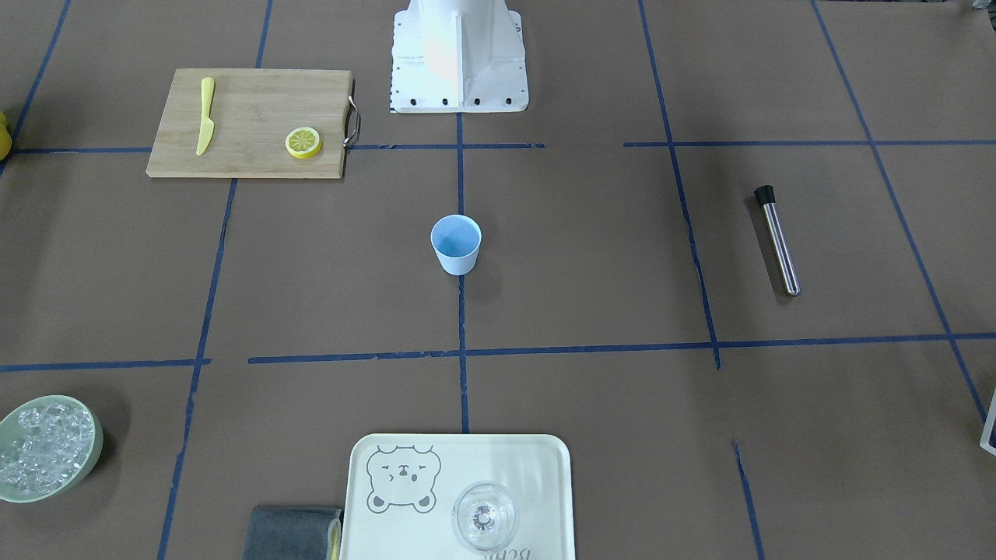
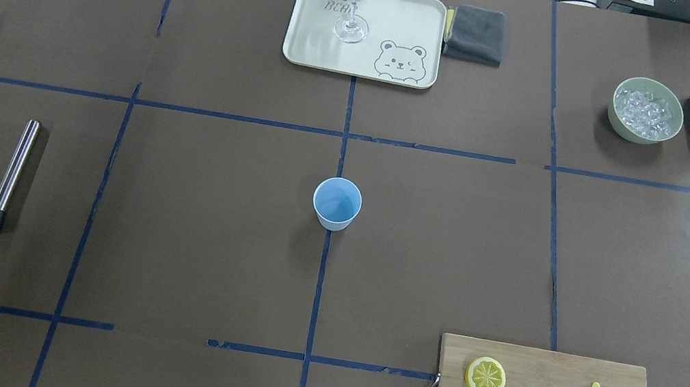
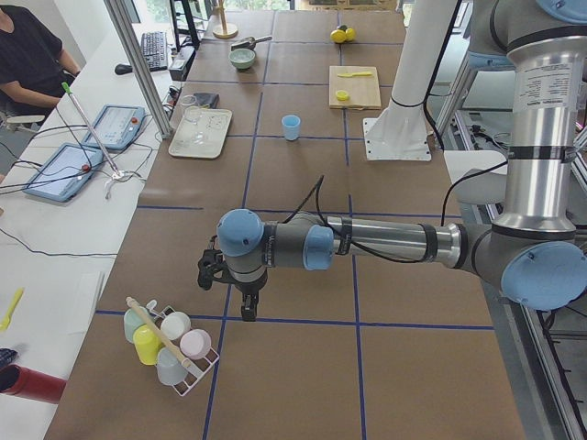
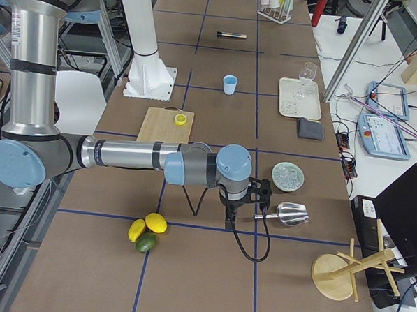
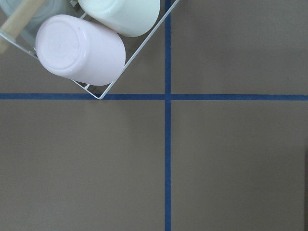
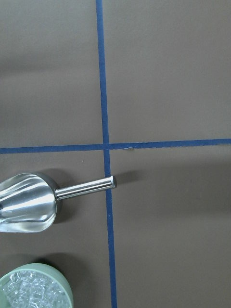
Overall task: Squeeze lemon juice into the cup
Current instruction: 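Move the right gripper toward the wooden cutting board with the lemon slice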
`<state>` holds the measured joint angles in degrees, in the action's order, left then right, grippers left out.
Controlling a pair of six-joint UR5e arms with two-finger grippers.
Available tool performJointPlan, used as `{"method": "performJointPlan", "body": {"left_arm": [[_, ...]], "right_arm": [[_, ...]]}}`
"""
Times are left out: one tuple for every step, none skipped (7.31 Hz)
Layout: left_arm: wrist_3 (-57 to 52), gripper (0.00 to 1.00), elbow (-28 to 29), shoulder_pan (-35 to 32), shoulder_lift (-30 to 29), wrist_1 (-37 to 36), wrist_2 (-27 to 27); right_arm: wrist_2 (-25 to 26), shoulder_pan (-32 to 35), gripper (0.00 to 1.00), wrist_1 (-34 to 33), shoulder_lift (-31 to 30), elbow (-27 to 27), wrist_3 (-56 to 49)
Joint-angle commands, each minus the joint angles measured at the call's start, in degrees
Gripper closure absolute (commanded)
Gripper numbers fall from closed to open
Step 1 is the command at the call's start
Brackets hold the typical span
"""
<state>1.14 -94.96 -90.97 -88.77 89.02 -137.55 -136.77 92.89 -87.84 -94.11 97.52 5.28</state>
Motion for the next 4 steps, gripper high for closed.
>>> {"method": "performJointPlan", "body": {"left_arm": [[0.0, 0.0, 0.0, 0.0, -0.1, 0.0, 0.0], [0.0, 0.0, -0.1, 0.0, -0.4, 0.0, 0.0], [0.0, 0.0, -0.7, 0.0, -0.7, 0.0, 0.0], [0.2, 0.0, -1.5, 0.1, -1.1, 0.7, 0.0]], "right_arm": [[0.1, -0.1, 0.0, 0.1, 0.3, 0.2, 0.7], [-0.8, -0.1, 0.0, 0.3, 0.5, 0.6, 0.8], [-0.5, -1.6, 0.0, 0.0, 2.2, 0.9, 0.4], [-0.9, -3.0, 0.0, 0.0, 2.9, 0.0, 0.4]]}}
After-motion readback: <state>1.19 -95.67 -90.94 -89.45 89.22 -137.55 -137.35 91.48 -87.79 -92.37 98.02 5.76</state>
